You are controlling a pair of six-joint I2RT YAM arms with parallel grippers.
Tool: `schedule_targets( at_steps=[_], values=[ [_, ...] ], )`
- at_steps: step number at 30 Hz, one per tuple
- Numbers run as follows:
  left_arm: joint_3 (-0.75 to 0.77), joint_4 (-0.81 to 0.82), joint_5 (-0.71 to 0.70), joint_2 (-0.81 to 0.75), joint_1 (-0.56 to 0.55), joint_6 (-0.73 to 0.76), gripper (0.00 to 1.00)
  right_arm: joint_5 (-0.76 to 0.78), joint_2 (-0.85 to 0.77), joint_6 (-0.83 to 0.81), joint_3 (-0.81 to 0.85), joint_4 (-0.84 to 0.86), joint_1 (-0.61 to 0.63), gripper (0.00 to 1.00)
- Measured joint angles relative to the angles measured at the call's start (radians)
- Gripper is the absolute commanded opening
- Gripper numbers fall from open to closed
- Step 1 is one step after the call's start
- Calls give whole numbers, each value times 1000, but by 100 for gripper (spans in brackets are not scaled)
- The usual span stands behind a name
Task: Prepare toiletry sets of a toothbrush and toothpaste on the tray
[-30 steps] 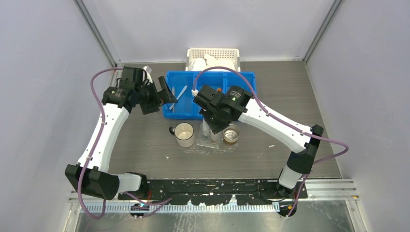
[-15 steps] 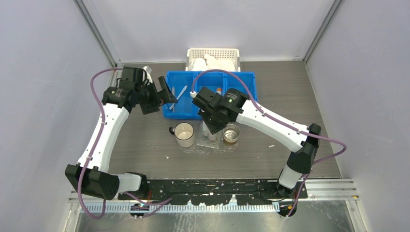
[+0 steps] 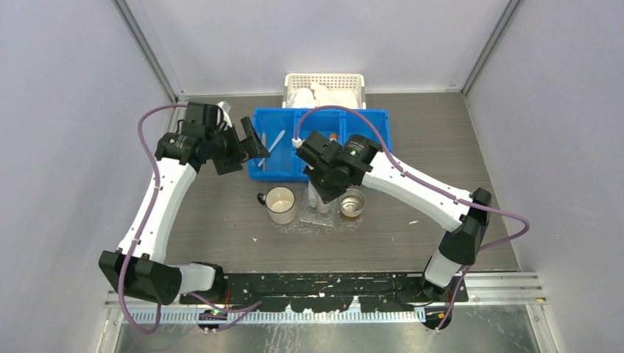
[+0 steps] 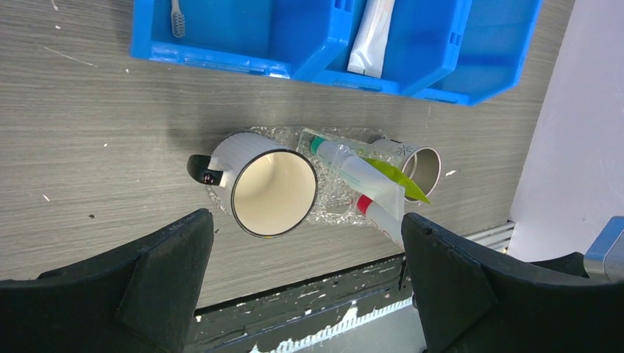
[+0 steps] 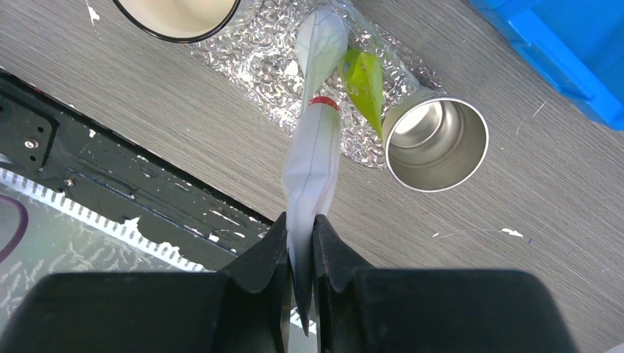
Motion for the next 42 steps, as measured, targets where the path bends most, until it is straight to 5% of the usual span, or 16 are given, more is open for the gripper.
schedule_targets(
  at_steps=[42],
  values=[
    [-6,16,0,-22,4,-19,100,-15,-49,-13,-60,8,0,10]
  ],
)
